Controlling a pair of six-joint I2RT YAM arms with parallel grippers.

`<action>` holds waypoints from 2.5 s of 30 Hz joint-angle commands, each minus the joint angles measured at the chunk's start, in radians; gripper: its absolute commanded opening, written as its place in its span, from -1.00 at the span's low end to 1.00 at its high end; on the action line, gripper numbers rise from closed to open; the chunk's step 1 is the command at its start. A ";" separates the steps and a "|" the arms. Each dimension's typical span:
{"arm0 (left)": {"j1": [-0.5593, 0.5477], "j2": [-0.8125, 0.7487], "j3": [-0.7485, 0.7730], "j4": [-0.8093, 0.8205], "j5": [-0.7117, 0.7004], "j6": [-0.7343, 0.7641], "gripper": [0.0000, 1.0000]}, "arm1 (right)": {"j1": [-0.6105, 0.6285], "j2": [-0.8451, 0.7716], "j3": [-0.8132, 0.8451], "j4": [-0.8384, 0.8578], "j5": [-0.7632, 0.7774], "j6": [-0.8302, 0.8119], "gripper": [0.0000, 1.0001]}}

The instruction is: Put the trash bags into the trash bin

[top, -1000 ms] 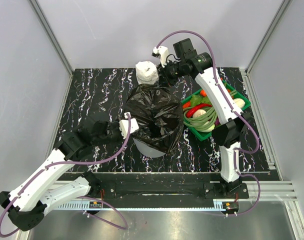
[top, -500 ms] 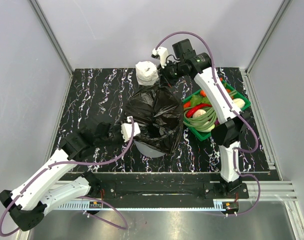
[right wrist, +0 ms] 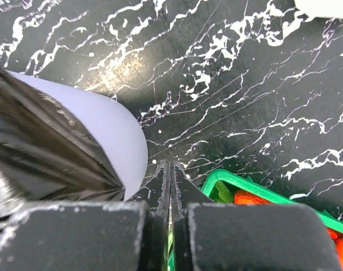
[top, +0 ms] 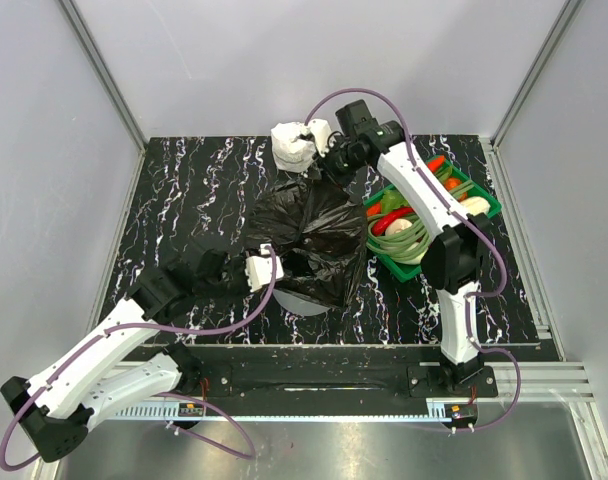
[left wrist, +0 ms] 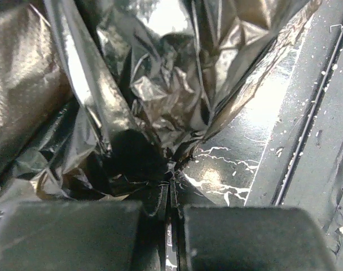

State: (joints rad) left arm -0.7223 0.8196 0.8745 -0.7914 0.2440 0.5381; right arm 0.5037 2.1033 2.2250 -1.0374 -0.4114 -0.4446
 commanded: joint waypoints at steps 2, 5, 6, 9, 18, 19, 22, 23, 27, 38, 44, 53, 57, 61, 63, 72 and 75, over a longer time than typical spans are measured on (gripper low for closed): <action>0.001 -0.008 -0.012 0.047 -0.008 0.033 -1.00 | 0.001 -0.081 -0.080 0.099 0.054 -0.039 -1.00; 0.003 -0.002 -0.006 0.050 -0.014 0.034 -1.00 | 0.002 -0.085 -0.099 0.109 0.071 -0.045 -1.00; 0.001 0.000 -0.003 0.052 -0.015 0.033 -1.00 | 0.001 -0.086 -0.099 0.111 0.085 -0.043 -1.00; 0.003 0.004 0.020 0.052 -0.020 0.030 -0.93 | -0.005 -0.092 -0.077 0.114 0.147 -0.026 -1.00; 0.003 -0.007 0.122 -0.046 0.004 0.028 0.86 | -0.054 -0.184 -0.074 0.111 0.336 -0.019 -0.36; 0.001 -0.011 0.133 -0.057 0.011 0.031 0.98 | -0.059 -0.204 -0.088 0.112 0.351 -0.028 -0.27; 0.003 -0.025 0.168 -0.117 0.038 0.042 0.98 | -0.079 -0.261 -0.122 0.112 0.379 -0.052 -0.06; 0.003 -0.031 0.184 -0.141 0.058 0.046 0.98 | -0.086 -0.276 -0.128 0.111 0.384 -0.058 -0.02; 0.001 -0.057 0.230 -0.222 0.112 0.077 0.98 | -0.129 -0.342 -0.156 0.077 0.388 -0.101 0.09; 0.041 -0.097 0.238 -0.206 -0.044 0.083 0.98 | -0.136 -0.603 -0.454 -0.010 0.203 -0.184 0.92; 0.102 -0.062 0.248 -0.158 -0.058 0.074 0.98 | -0.136 -0.732 -0.611 -0.007 0.086 -0.253 0.96; 0.372 0.050 0.236 -0.077 0.208 0.052 0.98 | -0.136 -0.853 -0.804 0.102 -0.101 -0.371 0.99; 0.497 0.102 0.222 -0.040 0.403 0.103 0.98 | -0.136 -0.830 -0.814 0.138 -0.145 -0.382 0.99; 0.524 0.115 0.193 -0.017 0.547 0.149 0.98 | -0.136 -0.799 -0.801 0.152 -0.199 -0.401 0.99; 0.526 0.121 0.176 0.001 0.587 0.152 0.98 | -0.136 -0.786 -0.801 0.169 -0.224 -0.399 0.99; 0.524 0.127 0.100 0.102 0.604 0.145 0.98 | -0.136 -0.758 -0.811 0.191 -0.290 -0.408 0.90; 0.524 0.136 0.083 0.150 0.610 0.131 0.98 | -0.136 -0.761 -0.823 0.211 -0.291 -0.396 0.72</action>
State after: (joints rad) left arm -0.2024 0.9474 0.9760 -0.7616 0.7898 0.6651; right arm 0.3649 1.3457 1.4105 -0.8852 -0.6518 -0.8349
